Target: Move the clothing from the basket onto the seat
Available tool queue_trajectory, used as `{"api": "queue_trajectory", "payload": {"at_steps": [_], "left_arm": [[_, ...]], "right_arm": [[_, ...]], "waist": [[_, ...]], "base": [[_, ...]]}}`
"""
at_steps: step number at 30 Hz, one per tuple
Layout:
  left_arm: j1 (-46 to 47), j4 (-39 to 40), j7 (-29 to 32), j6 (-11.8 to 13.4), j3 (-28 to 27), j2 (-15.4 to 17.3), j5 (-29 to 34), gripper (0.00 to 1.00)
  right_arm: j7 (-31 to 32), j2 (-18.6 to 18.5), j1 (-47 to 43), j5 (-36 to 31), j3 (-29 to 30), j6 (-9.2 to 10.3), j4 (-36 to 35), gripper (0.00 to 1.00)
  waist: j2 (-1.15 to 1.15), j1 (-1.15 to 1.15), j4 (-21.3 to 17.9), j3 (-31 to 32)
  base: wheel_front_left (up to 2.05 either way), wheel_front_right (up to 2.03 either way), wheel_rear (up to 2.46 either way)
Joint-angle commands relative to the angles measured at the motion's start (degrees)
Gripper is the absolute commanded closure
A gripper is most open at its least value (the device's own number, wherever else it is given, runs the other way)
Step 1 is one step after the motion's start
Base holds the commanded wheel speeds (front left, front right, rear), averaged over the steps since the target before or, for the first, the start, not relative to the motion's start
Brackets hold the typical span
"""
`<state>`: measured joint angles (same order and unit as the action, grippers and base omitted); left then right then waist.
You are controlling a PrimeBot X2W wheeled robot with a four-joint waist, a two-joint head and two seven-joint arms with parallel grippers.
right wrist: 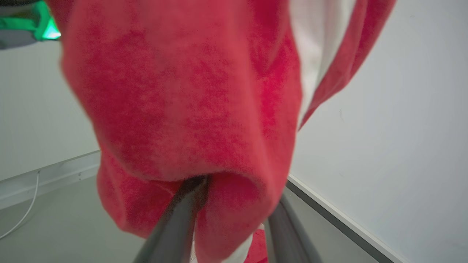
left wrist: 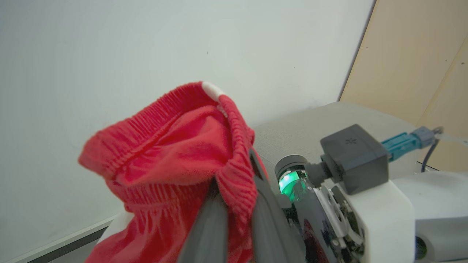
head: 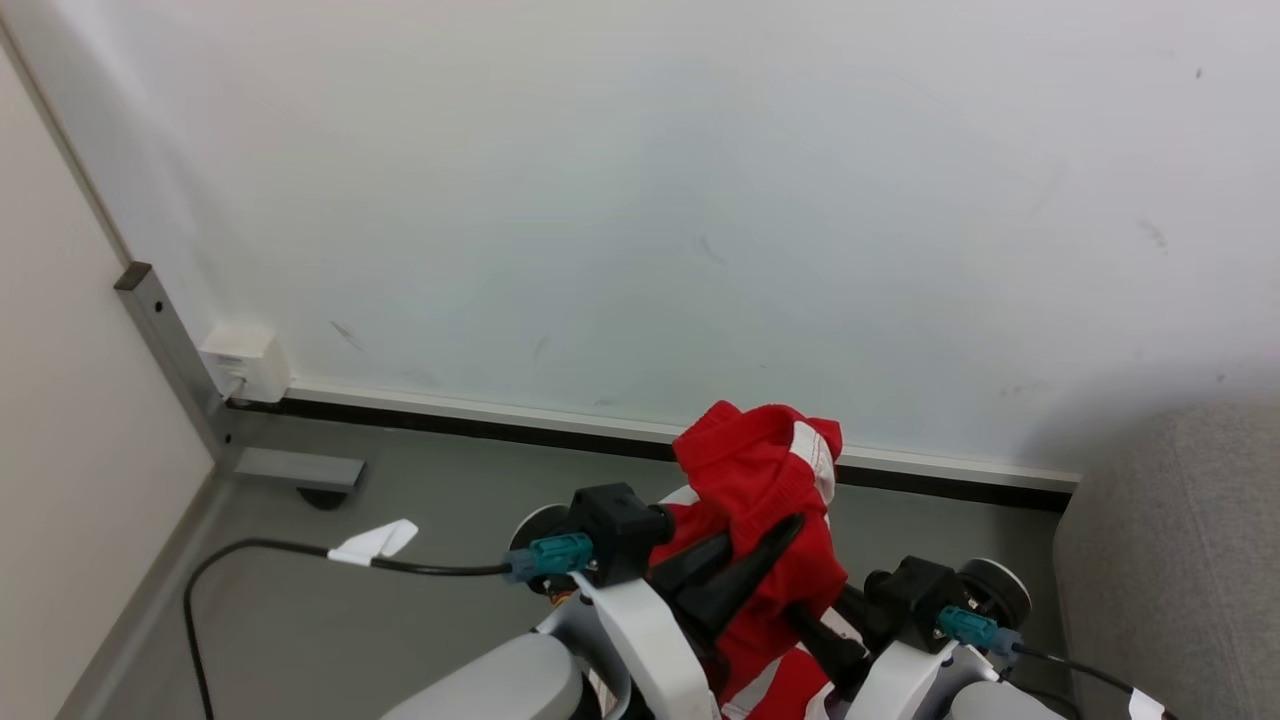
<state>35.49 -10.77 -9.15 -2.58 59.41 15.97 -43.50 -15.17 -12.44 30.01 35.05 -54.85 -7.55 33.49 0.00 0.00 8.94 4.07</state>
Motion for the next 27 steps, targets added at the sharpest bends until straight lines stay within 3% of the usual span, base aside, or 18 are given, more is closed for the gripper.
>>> {"api": "queue_trajectory", "payload": {"at_steps": [1, 11, 24, 25, 26, 27], "left_arm": [[-0.56, -0.22, -0.10, -0.20, -0.12, -0.03, 0.37, 1.00], [-1.01, -1.42, -1.18, 1.31, -1.55, 1.42, -0.54, 1.00], [-2.68, -1.87, -2.44, 2.96, -2.29, 2.15, -1.03, 1.00], [-2.70, -1.49, -2.57, 3.01, -2.24, 2.06, -0.92, 0.86], [-2.77, -1.13, -2.59, 3.12, -2.32, 1.84, -0.99, 0.25], [-2.87, -0.73, -2.72, 3.22, -2.37, 1.71, -1.05, 0.00]], "right_arm": [[0.03, -0.26, 0.89, 1.17, -0.47, 0.12, -0.02, 1.00], [0.03, -1.62, -0.68, 3.70, 0.90, 0.12, -2.64, 1.00], [0.03, 0.28, -7.98, 10.27, 16.68, 0.12, -9.95, 1.00], [0.03, 0.35, -8.33, 10.10, 17.83, 0.12, -10.42, 1.00], [0.02, 0.50, -8.62, 9.98, 18.84, 0.12, -10.96, 1.00], [0.02, 0.64, -8.93, 9.75, 19.66, 0.12, -11.38, 1.00]], "waist": [[0.00, 0.00, 0.77, -0.04], [0.00, 0.00, -0.27, -0.38], [0.00, 0.00, -4.60, 0.02], [0.00, 0.00, -5.10, -0.13], [0.00, 0.00, -5.61, -0.30], [0.00, 0.00, -6.23, -0.48]], "base": [[0.00, 0.00, 0.00], [0.00, 0.00, 0.00], [0.00, 0.00, 0.00], [0.00, 0.00, 0.00], [0.00, 0.00, 0.00], [0.00, 0.00, 0.00]]}}
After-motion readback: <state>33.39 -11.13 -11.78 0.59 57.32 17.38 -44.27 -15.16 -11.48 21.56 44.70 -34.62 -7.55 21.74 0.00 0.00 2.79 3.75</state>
